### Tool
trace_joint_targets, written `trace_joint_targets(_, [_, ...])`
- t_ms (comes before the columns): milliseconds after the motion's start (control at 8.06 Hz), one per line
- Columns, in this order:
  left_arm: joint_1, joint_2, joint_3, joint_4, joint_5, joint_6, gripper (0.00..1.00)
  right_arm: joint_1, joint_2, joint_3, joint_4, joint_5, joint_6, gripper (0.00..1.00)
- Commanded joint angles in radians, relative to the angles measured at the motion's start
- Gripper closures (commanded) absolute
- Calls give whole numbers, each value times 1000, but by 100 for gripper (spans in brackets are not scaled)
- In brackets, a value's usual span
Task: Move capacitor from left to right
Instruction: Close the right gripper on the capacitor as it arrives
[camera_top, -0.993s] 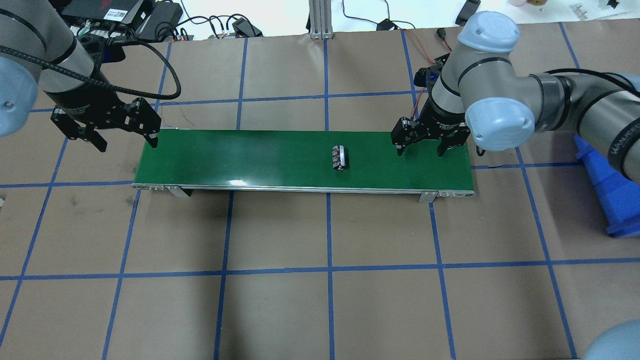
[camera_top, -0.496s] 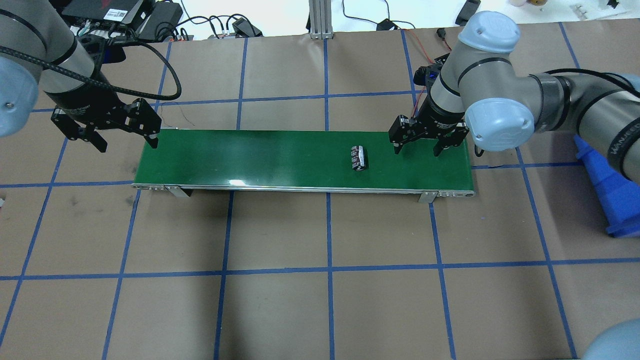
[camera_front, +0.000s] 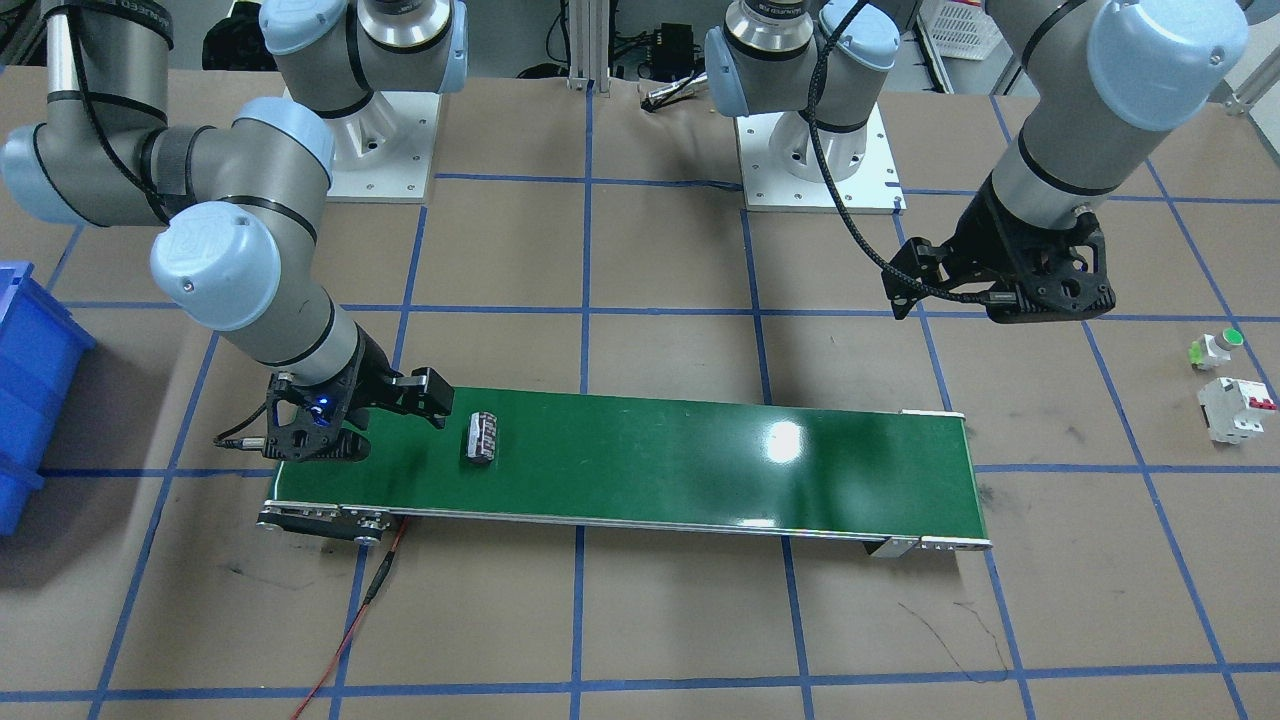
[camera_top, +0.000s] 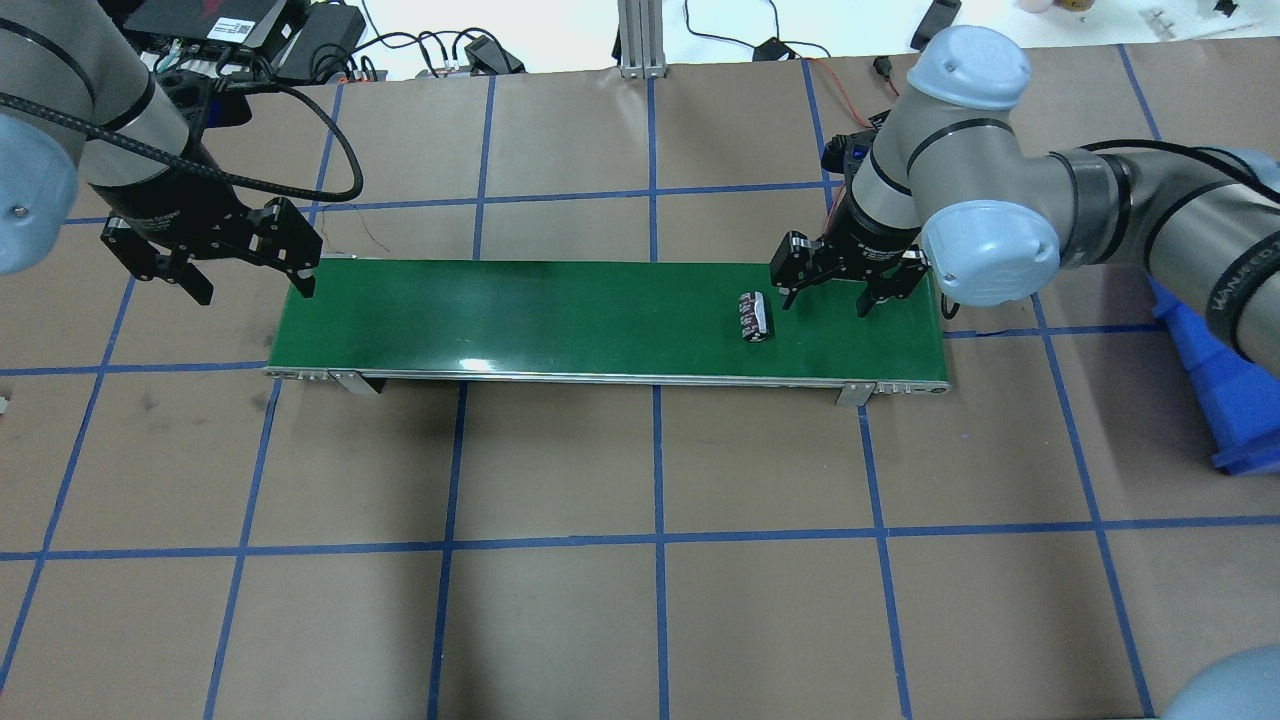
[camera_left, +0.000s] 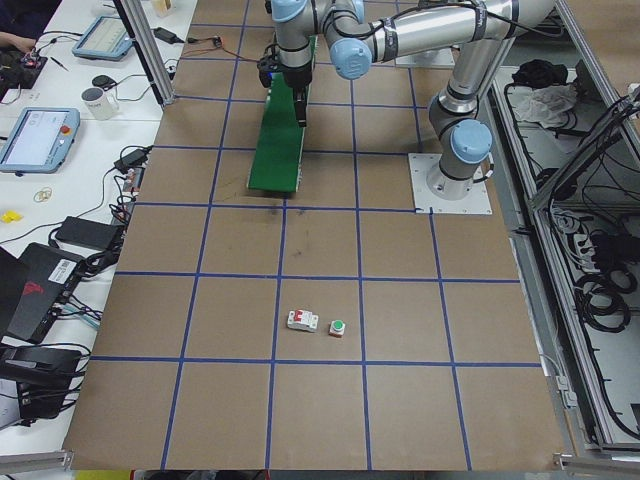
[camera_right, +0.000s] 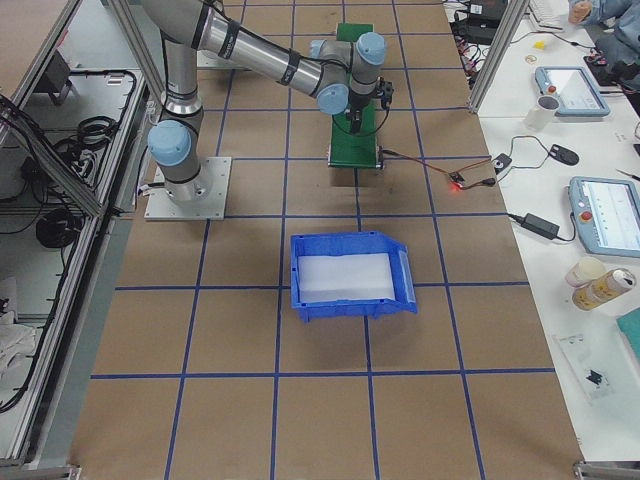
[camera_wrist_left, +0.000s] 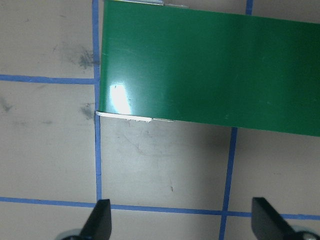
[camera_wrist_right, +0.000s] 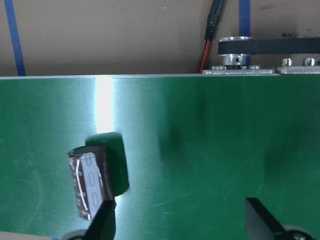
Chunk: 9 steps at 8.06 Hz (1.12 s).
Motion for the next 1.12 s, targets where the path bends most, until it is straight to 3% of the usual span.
trace_joint_targets(0, [1, 7, -1, -5, 3, 6, 0, 49, 13, -1, -23, -19, 65, 10])
trace_joint_targets(248, [1, 9, -3, -9, 6, 8, 0, 49, 31, -1, -29, -24, 65, 12])
trace_joint_targets(496, [1, 9, -1, -9, 6, 8, 0, 49, 48, -1, -26, -123, 61, 27])
trace_joint_targets(620, [1, 7, -3, -9, 6, 8, 0, 49, 54, -1, -22, -147, 54, 39])
trace_joint_targets(745, [1, 4, -3, -3, 6, 8, 0, 48, 55, -2, -22, -183, 45, 64])
trace_joint_targets(993, [1, 2, -3, 2, 6, 9, 0, 33, 39, -20, -1, -230, -37, 100])
